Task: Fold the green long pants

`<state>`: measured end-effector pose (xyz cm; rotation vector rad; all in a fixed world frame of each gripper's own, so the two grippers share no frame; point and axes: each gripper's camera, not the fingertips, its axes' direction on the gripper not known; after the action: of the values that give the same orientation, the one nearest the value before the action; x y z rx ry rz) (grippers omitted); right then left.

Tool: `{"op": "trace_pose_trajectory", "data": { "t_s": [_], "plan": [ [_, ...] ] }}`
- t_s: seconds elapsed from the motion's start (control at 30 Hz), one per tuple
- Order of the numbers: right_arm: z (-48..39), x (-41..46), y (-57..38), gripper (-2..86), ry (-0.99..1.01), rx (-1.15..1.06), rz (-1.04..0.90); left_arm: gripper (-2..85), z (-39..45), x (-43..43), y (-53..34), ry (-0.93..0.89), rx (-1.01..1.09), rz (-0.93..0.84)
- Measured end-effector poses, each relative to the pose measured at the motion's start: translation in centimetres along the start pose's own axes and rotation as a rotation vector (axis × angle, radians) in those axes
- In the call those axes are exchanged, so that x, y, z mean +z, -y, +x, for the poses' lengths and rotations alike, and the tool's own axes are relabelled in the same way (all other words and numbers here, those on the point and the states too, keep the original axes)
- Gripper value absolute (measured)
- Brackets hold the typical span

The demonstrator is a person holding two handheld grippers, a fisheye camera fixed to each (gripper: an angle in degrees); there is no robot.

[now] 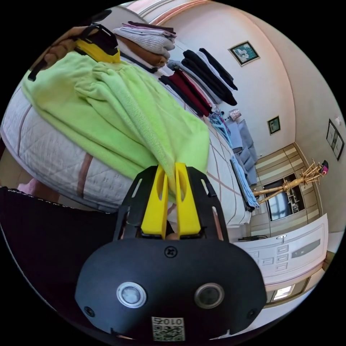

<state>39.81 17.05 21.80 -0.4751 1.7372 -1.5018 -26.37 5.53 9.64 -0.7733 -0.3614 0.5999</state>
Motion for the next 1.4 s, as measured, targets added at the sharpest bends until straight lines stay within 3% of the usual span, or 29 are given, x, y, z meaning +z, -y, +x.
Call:
{"op": "trace_pose_trajectory", "data": {
  "t_s": [0.17,0.4,0.5,0.57,0.67,0.8,0.87,1.0,1.07,1.2,1.27,1.4],
  "plan": [
    [1.1,0.0,-1.9,4.3,0.059,0.039,0.006,9.9,-1.2,-0.6,-1.6,0.029,-0.076,-0.016],
    [5.6,-2.8,-6.0,4.3,0.407,0.248,0.198,11.5,0.9,-0.5,-0.6,0.051,-0.031,-0.063],
    [5.3,-2.8,-6.7,3.7,0.388,0.244,0.2,9.2,1.3,-1.8,-0.5,0.056,-0.068,0.002],
    [5.3,-2.8,-7.0,3.2,0.379,0.242,0.196,7.9,4.4,-4.7,-1.2,0.095,0.041,0.099],
    [5.8,-2.6,-7.9,1.9,0.383,0.275,0.223,7.5,7.6,-5.5,-1.7,0.212,0.185,0.087],
    [5.4,-2.1,-8.1,1.4,0.408,0.248,0.208,8.4,3.1,-4.6,-2.3,0.332,0.033,0.008],
    [5.2,-2.8,-8.3,1.2,0.402,0.226,0.235,9.1,3.8,-9.4,-4.6,0.274,0.034,0.122],
    [4.8,-3.7,-8.9,1.0,0.42,0.213,0.284,8.9,7.6,-19.9,-11.5,0.463,0.079,0.313],
    [4.4,-4.0,-8.9,1.0,0.442,0.211,0.307,10.7,7.5,-26.9,-19.1,0.558,-0.032,0.47],
    [2.5,-4.7,-8.4,0.9,0.46,0.162,0.348,13.4,4.9,-32.8,-29.4,0.739,-0.274,0.553],
    [1.8,-5.0,-8.2,0.9,0.478,0.133,0.364,14.4,1.5,-34.7,-32.9,0.661,-0.422,0.564],
    [1.2,-5.8,-7.9,0.8,0.453,0.07,0.385,15.0,0.8,-35.0,-32.4,0.59,-0.404,0.618]
  ]
}}
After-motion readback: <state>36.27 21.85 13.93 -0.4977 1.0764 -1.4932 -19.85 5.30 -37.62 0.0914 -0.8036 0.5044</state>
